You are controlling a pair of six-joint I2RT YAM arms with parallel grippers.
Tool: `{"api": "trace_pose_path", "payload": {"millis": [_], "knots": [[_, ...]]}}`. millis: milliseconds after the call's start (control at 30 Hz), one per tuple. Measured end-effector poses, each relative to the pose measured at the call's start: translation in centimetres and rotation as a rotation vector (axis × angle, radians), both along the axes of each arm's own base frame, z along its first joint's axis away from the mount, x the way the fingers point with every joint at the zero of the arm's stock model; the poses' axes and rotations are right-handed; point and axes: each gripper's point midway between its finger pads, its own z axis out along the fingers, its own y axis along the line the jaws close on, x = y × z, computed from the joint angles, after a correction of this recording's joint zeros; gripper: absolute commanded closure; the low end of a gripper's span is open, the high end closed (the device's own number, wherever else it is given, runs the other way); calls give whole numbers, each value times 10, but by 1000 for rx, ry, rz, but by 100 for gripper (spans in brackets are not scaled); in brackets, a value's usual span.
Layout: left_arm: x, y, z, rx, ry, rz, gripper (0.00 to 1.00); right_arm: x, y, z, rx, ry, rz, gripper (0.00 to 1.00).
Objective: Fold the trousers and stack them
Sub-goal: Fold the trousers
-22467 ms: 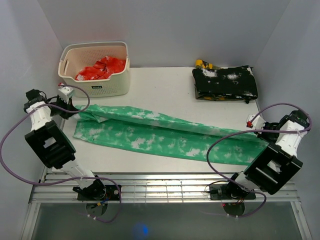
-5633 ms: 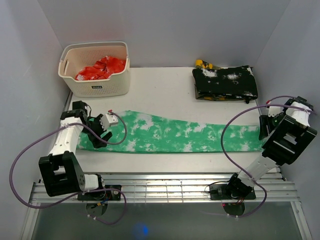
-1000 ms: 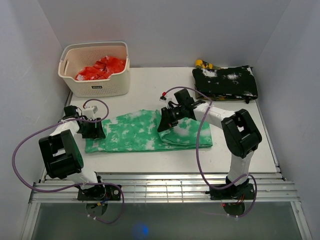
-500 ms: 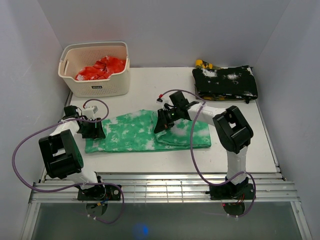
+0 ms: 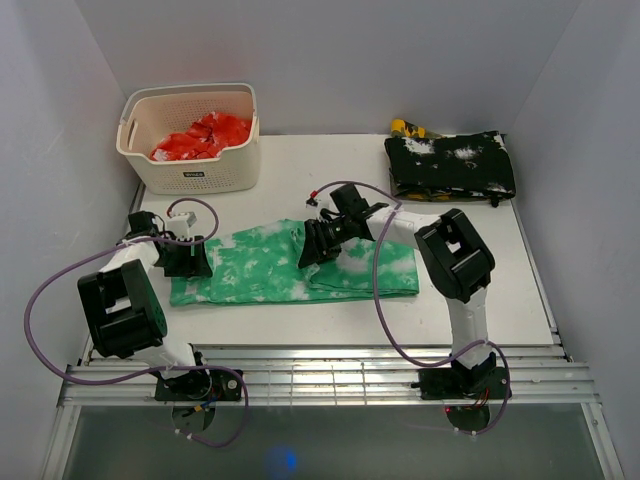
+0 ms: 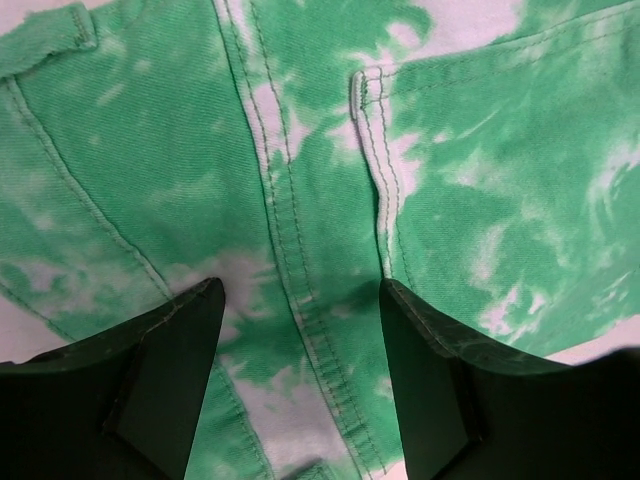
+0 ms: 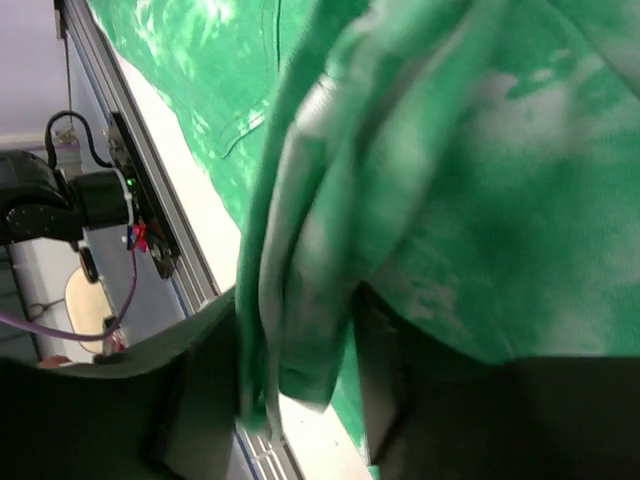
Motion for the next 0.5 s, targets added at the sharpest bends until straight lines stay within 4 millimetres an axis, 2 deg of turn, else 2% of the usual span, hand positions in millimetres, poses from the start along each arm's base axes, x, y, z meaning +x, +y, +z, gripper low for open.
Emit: {"api": "trace_pose_path", "payload": {"millis": [33, 200, 267, 333, 433, 500], "knots": [[0, -1, 1, -3, 0, -3, 23, 0, 1, -1, 3, 6, 4, 29], [-3, -9, 7, -32, -15, -47, 20, -2, 4, 4, 17, -12, 39, 26], [-5, -16, 18, -62, -29, -72, 19, -1, 1, 11, 21, -44, 57, 26], [-3, -25, 40, -98, -81, -103, 19, -2, -6, 25, 26, -83, 79, 26], [11, -37, 87, -127, -214, -159, 19, 0, -23, 58, 56, -165, 98, 22], [18, -54, 122, -155, -316, -224, 19, 12, -47, 83, 90, -231, 75, 21]]}}
